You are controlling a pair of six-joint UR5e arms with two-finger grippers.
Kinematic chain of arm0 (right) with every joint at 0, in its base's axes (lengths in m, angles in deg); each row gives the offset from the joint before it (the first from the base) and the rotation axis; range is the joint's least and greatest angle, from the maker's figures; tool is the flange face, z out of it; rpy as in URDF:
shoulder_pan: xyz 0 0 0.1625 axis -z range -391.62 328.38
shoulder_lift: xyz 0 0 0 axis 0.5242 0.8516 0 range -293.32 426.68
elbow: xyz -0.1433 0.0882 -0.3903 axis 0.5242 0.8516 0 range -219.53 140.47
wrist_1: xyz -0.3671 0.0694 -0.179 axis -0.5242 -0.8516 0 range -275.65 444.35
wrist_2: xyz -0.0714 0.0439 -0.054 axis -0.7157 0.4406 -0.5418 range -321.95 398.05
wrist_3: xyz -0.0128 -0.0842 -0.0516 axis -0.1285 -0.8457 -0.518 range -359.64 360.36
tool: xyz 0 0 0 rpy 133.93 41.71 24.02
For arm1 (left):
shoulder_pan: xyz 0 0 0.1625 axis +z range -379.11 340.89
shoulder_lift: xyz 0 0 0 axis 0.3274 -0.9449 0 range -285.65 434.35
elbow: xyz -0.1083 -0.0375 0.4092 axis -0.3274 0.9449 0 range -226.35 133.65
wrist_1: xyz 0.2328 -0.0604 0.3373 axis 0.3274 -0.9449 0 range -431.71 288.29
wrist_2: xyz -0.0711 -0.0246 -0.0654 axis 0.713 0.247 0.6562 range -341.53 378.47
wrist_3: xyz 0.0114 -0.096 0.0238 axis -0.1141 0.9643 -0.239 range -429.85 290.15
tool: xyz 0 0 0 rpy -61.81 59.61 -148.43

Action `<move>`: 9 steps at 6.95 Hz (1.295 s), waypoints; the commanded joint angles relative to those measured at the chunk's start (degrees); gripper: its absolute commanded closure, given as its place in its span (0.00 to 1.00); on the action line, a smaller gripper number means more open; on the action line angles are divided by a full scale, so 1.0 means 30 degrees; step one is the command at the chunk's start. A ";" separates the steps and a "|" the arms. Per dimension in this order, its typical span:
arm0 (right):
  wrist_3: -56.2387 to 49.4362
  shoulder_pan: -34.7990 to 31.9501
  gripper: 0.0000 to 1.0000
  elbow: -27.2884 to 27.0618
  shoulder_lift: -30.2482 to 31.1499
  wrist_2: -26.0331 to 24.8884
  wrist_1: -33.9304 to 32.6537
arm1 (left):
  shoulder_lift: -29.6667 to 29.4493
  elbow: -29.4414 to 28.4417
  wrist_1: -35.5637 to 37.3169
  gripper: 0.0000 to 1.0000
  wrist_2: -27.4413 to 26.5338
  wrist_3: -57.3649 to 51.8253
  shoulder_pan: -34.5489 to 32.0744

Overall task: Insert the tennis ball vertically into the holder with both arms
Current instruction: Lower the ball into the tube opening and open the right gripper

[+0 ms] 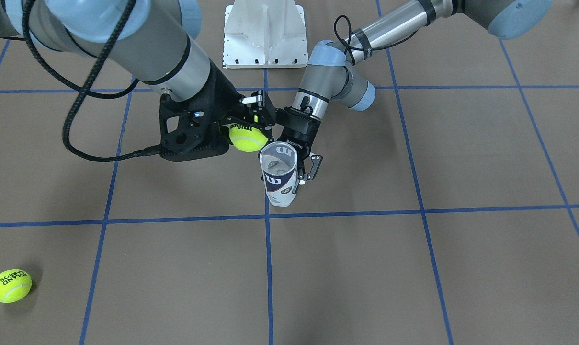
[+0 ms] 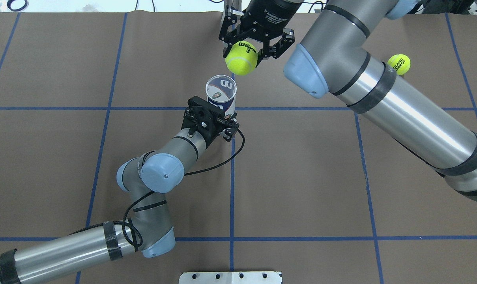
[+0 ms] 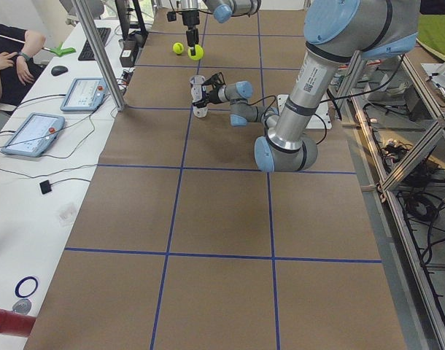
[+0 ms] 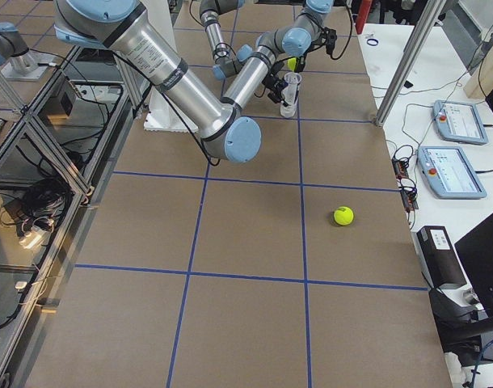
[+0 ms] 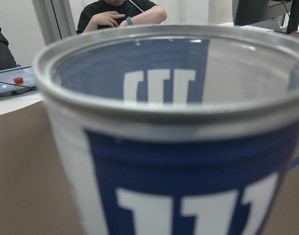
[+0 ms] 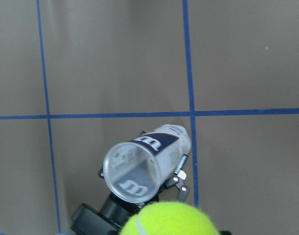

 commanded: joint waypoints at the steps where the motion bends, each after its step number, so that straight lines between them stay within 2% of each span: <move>1: 0.0039 0.0258 1.00 0.1126 -0.0686 -0.0658 0.0050 | -0.0113 0.0000 -0.0022 0.17 0.0010 0.0000 0.0000; 2: -0.0019 0.0258 1.00 0.1332 -0.0687 -0.1327 0.0137 | -0.0142 0.0000 -0.0022 0.17 0.0010 0.0000 0.0000; 9: 0.0039 0.1371 1.00 0.2153 -0.1009 -0.1977 0.0695 | -0.0318 0.0000 0.0007 0.18 0.0010 -0.0029 -0.0146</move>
